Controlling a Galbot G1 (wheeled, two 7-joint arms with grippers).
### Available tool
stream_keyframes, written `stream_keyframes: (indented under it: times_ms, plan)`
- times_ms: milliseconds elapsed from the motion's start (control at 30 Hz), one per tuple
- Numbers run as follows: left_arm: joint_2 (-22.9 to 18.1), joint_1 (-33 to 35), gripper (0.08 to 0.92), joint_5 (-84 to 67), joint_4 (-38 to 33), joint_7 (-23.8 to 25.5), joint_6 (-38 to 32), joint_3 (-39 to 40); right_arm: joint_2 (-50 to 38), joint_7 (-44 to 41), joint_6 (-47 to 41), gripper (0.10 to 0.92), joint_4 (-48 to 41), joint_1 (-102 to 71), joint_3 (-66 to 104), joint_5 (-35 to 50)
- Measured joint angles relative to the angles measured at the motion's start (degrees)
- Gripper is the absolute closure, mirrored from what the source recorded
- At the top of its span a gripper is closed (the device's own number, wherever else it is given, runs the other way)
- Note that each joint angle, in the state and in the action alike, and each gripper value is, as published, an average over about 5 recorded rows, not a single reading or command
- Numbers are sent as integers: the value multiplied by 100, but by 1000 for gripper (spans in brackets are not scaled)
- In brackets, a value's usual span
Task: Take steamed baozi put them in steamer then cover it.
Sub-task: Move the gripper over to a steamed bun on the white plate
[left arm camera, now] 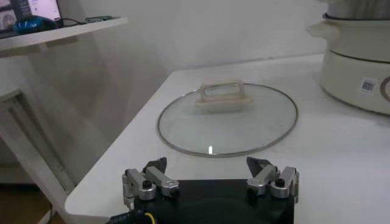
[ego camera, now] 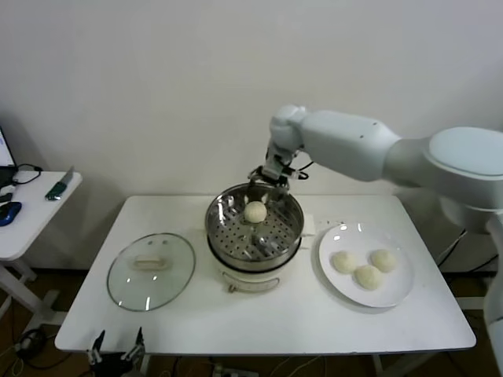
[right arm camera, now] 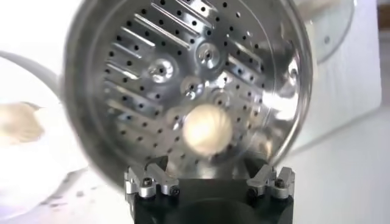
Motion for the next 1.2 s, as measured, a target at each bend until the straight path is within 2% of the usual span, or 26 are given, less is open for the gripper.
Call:
stream_keyframes:
  times_ms: [233,467,800,1200]
  plan:
    - [-32,-13,177,32,-6,4,12,34,-896,-209,-1130,203,591,508,-502,1043]
    - [-41,-7,177,45,-19,9,-4,56,-1948,-157,-2275,203,1300,571,-755,1541]
    - [-65,-31,177,38,-53,24,-6,45,-2934,58,-3293,203,1801,-78,-508,1467]
    - [-69,-3,177,33,-35,24,-4,-1,-3077,277,-3821,203,1616,-1286,234,1065]
